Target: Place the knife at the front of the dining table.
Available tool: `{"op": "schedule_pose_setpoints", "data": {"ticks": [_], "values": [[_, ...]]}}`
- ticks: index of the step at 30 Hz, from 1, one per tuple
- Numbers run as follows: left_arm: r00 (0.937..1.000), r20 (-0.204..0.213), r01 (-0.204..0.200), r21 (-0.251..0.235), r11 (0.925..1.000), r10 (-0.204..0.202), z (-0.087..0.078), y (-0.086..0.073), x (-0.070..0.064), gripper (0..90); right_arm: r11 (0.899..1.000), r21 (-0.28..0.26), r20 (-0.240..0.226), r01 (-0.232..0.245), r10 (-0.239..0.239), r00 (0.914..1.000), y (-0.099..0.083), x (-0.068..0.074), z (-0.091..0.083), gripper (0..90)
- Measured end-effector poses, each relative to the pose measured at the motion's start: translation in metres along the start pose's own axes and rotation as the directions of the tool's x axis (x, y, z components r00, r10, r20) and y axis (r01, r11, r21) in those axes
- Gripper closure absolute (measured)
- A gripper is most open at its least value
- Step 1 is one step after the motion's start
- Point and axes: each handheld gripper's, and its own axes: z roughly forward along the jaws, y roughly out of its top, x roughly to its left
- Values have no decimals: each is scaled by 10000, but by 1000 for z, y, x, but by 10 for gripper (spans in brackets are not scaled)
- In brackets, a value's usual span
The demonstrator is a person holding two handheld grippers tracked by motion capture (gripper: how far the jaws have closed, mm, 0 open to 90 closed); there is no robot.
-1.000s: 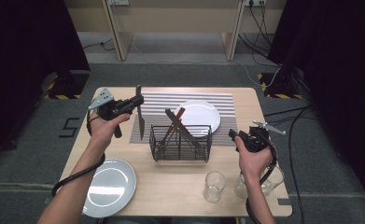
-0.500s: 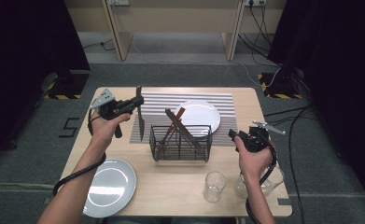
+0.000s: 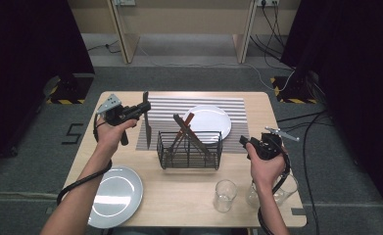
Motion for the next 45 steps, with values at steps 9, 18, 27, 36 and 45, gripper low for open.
{"op": "schedule_pose_setpoints", "data": {"ticks": [9,18,27,36,45], "values": [[9998,-37,219,125,9997,-218,3,-6,5,833,10000,-15,-14,-26,26,10000,0,0,-1,525],[9992,-140,381,243,9990,-377,5,-10,10,833,10000,-41,-32,-37,37,10000,0,0,-1,526],[9982,-193,566,306,9979,-560,6,-15,13,833,10000,-86,-16,-6,6,10000,1,0,-1,526],[9973,-234,708,380,9968,-700,9,-19,15,833,9999,-109,-18,-14,14,10000,1,0,-2,526],[9963,-255,833,534,9951,-821,12,-23,19,833,10000,-93,-49,-28,28,10000,1,0,-1,526]]}}
